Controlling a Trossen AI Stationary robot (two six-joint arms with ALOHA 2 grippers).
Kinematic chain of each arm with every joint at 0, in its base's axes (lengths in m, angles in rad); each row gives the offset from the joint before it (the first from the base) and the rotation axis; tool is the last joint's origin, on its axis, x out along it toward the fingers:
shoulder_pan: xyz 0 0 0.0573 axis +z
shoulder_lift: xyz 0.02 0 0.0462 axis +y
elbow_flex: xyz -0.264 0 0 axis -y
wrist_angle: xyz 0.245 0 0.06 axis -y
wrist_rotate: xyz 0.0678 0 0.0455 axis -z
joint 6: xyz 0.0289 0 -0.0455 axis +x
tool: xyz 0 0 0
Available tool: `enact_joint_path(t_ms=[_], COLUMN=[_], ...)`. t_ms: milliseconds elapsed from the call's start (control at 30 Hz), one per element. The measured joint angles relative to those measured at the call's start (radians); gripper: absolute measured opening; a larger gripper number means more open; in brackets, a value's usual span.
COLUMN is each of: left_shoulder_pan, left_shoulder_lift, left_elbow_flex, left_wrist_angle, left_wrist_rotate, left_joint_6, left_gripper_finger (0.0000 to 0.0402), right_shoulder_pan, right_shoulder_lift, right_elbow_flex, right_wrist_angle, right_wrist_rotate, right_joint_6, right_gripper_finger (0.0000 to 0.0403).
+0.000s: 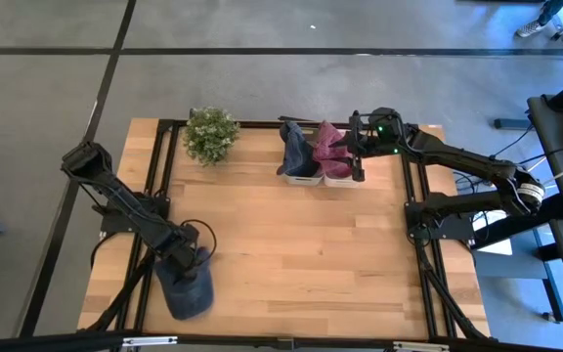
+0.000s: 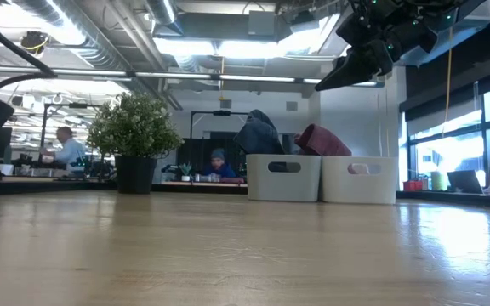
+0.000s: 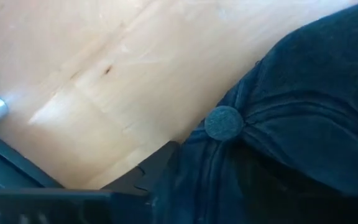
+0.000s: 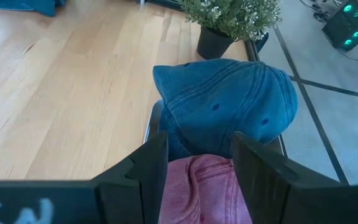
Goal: Pick & Place hat
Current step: Put the black cap into the gray bin
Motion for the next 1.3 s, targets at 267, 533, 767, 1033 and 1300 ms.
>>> enact_joint_path(t_ms=[267,533,767,1033,1300], left_shoulder_pan=[0.0,0.016,0.064,0.149,0.313], left_shoulder_lift=[0.0,-0.022,-0.156,-0.327,-0.404], left_elbow_flex=[0.0,-0.001,0.044,0.142,0.153], left_wrist_angle=[0.006,0.009,0.011,0.07,0.602], left_wrist_rotate=[-0.053,-0.067,-0.386,-0.811,-0.954], left_joint_6=[-0.033,-0.178,-0.191,0.02,0.616], left_gripper_finger=[0.006,0.0011,0.0007,0.0006,0.0006], right_shoulder_pan=[0.0,0.0,0.0,0.001,0.023], right_shoulder_lift=[0.0,0.0,0.0,0.0,0.0], right_elbow_flex=[0.0,0.0,0.0,0.0,0.0], right_wrist_angle=[-0.003,-0.002,-0.003,-0.005,-0.029], right_wrist_rotate=[0.0,0.0,-0.002,-0.068,-0.081], right_joint_6=[0.0,0.0,0.001,0.034,0.05], right_gripper_finger=[0.0176,0.0176,0.0176,0.0176,0.0176])
